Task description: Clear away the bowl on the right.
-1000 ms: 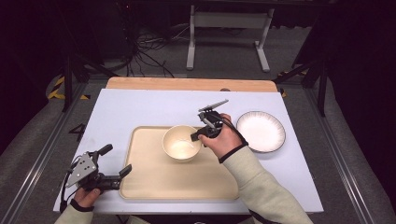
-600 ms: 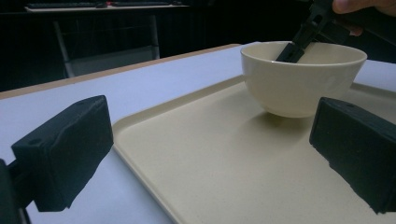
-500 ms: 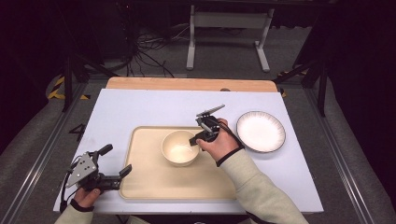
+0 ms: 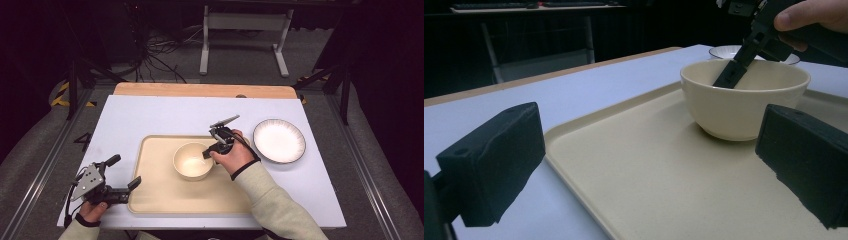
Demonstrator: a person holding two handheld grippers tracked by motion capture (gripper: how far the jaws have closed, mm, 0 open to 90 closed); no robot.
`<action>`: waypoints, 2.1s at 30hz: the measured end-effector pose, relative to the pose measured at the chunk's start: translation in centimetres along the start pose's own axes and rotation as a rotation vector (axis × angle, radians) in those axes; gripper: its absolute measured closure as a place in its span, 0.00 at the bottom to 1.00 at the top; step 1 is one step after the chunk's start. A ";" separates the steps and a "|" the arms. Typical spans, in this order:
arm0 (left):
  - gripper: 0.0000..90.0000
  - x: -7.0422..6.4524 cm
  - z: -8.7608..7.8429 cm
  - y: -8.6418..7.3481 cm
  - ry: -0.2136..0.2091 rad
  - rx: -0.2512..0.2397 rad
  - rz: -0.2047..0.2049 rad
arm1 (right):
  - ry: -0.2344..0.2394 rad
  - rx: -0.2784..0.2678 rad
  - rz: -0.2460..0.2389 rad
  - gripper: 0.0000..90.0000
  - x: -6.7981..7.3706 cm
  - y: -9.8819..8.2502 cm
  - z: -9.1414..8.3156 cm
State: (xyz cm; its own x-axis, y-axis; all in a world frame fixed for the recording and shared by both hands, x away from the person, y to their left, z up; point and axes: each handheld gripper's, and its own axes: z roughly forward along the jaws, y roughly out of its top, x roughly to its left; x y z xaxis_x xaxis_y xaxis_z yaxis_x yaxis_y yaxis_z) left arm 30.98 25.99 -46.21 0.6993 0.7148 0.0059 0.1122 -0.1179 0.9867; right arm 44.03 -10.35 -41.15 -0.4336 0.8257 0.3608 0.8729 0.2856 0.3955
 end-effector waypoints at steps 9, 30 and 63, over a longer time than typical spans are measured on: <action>0.00 0.0 0.0 0.0 0.000 -0.002 0.000 | 0.006 0.004 0.005 0.91 -0.3 -0.2 0.3; 0.00 0.0 0.0 0.0 0.000 0.001 0.001 | 0.063 -0.108 -0.090 0.68 -1.4 -0.6 -0.5; 0.00 0.0 0.0 0.0 -0.001 0.004 0.002 | 0.100 -0.744 -0.695 0.25 -1.7 -4.8 -5.8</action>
State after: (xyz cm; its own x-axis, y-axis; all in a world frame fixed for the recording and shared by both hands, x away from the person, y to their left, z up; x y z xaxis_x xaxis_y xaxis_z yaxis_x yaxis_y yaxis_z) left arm 31.01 26.00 -46.20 0.7000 0.7141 0.0077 0.1139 -0.1222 0.9859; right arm 39.27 -15.95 -38.81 -0.8374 0.5386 -0.0934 0.0756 0.2833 0.9561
